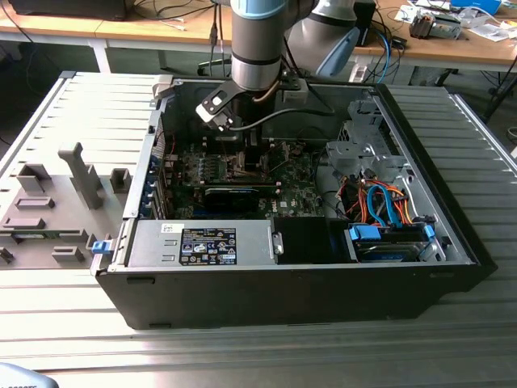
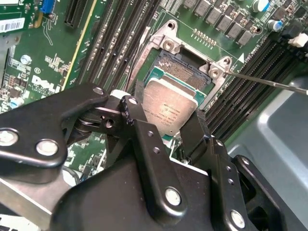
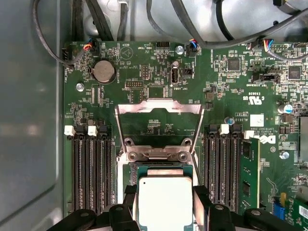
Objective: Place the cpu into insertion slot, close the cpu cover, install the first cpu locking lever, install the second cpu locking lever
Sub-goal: 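Place the cpu into insertion slot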
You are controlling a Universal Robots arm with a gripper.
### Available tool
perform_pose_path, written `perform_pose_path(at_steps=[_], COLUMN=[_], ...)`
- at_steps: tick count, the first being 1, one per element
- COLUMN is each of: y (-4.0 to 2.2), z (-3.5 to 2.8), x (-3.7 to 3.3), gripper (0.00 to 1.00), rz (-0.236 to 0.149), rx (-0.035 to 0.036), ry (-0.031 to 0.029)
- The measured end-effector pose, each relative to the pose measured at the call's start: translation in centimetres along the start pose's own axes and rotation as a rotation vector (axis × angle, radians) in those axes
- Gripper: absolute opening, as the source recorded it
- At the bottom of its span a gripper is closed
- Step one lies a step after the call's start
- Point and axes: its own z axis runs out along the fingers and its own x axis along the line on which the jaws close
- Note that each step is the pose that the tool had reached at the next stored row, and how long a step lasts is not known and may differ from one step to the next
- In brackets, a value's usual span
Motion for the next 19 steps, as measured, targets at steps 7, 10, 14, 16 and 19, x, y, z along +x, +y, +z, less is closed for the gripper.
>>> perform_pose_path(at_steps=[7,10,14,16,19], y=[-0.13,-0.21,-0.23,-0.3,-0.39], z=[0.71,0.95,1.11,1.23,1.41], x=[0.01,0.04,0.55,0.6,0.6], gripper=[0.55,0.55,0.55,0.55,0.55], rz=[0.001,0.002,0.002,0.002,0.003], rx=[0.0001,0.0001,0.0,0.0001,0.0001], ry=[-0.0006,-0.0007,-0.0006,-0.0013,-0.0043])
